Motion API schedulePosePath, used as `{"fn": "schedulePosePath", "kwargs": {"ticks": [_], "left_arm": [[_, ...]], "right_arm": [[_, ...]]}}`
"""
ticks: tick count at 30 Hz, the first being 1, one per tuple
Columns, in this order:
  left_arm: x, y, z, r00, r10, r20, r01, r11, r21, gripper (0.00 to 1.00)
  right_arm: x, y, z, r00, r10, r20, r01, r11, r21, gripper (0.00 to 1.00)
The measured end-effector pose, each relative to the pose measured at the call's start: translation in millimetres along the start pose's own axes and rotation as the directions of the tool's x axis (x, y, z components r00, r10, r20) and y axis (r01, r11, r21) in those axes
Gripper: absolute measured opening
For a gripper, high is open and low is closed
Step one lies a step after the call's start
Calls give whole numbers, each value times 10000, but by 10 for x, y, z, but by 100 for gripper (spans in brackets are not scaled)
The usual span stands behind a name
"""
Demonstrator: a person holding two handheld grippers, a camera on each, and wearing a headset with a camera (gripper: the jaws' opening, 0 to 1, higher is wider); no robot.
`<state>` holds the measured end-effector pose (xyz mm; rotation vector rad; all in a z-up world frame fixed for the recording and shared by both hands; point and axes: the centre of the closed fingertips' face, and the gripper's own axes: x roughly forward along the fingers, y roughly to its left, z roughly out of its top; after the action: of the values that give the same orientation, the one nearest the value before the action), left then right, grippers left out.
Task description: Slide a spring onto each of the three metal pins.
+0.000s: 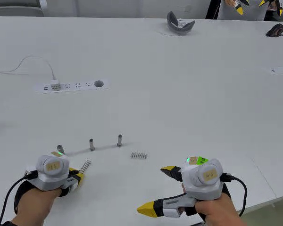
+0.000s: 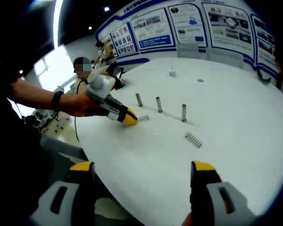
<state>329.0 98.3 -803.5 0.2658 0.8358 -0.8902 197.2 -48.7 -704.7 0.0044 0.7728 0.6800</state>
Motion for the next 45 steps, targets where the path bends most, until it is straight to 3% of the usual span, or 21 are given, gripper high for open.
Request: {"fn": "schedulePosePath", "kwargs": {"ticks": [9, 15, 19, 45], "left_arm": [[25, 51, 47, 9995, 320, 84, -319, 9994, -145, 15], [41, 93, 62, 9985, 547, 66, -546, 9985, -85, 11], [5, 70, 49, 9992, 396, 23, -395, 9986, -348, 11], [-690, -180, 453, 9914, 65, 1307, -95, 9997, 226, 10]], "right_arm": [[22, 22, 36, 10000, 87, 23, -87, 10000, -49, 85], [39, 31, 41, 9999, 150, 13, -149, 9999, -69, 85], [51, 16, 24, 9998, 153, -108, -155, 9998, -134, 85], [107, 5, 256, 9978, 507, 426, -510, 9987, 57, 83]]}}
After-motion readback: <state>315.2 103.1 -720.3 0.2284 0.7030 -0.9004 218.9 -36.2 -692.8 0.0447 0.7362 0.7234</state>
